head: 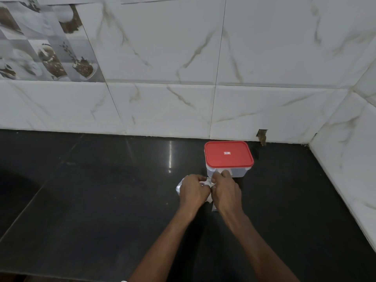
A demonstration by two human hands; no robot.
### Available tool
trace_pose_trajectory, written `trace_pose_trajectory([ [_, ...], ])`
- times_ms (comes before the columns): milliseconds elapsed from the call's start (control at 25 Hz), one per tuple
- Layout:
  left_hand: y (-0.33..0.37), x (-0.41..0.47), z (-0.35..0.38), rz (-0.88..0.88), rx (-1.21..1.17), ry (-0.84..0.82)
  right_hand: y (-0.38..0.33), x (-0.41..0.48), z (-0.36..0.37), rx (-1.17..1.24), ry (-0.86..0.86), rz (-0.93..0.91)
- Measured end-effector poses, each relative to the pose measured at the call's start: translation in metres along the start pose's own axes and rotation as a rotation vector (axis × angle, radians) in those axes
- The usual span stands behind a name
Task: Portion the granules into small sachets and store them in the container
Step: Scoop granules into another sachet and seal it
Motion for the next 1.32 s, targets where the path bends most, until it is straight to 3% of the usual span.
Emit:
trace_pose_trajectory([
  [240,-0.039,0.018,0.000,0.188,-0.053,-0.223,0.008,0.021,-0.001,0.285,0.069,0.005],
  [400,-0.048,0.018,0.002,0.200,-0.240,-0.070,-0.007,0.027,0.013,0.422,0.033,-0.041],
  [520,-0.060,0.022,-0.009,0.128,-0.385,-0.002,0.008,0.030,0.023,0.664,0.033,0.109],
  [600,-0.078,0.031,-0.022,0.051,-0.486,0.050,0.027,0.031,0.022,0.500,0.066,0.145],
  [720,-0.097,0.038,-0.037,-0.017,-0.499,0.117,0.045,0.012,0.042,0.211,-0.137,0.247],
  [800,-0.107,0.042,-0.033,-0.054,-0.516,0.090,0.044,-0.009,0.068,0.318,-0.248,0.366],
  [920,-0.112,0.043,-0.020,-0.093,-0.583,0.006,0.036,-0.026,0.091,0.443,-0.199,0.440],
  [1080,-0.114,0.039,-0.010,-0.117,-0.636,-0.059,0.029,-0.016,0.076,0.186,-0.030,0.245],
  [1320,-0.124,0.037,0.001,-0.290,-0.780,-0.099,0.015,-0.006,0.086,0.075,-0.062,0.026],
])
Point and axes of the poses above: each hand's wrist, its own x-axis towards the middle knuckle, its own z-axis out of the palm, y = z × x, the point moved 7 cm from there along x, towards the middle knuckle, and after that the axes turned 9 degrees about -z, right-handed, at the moved point
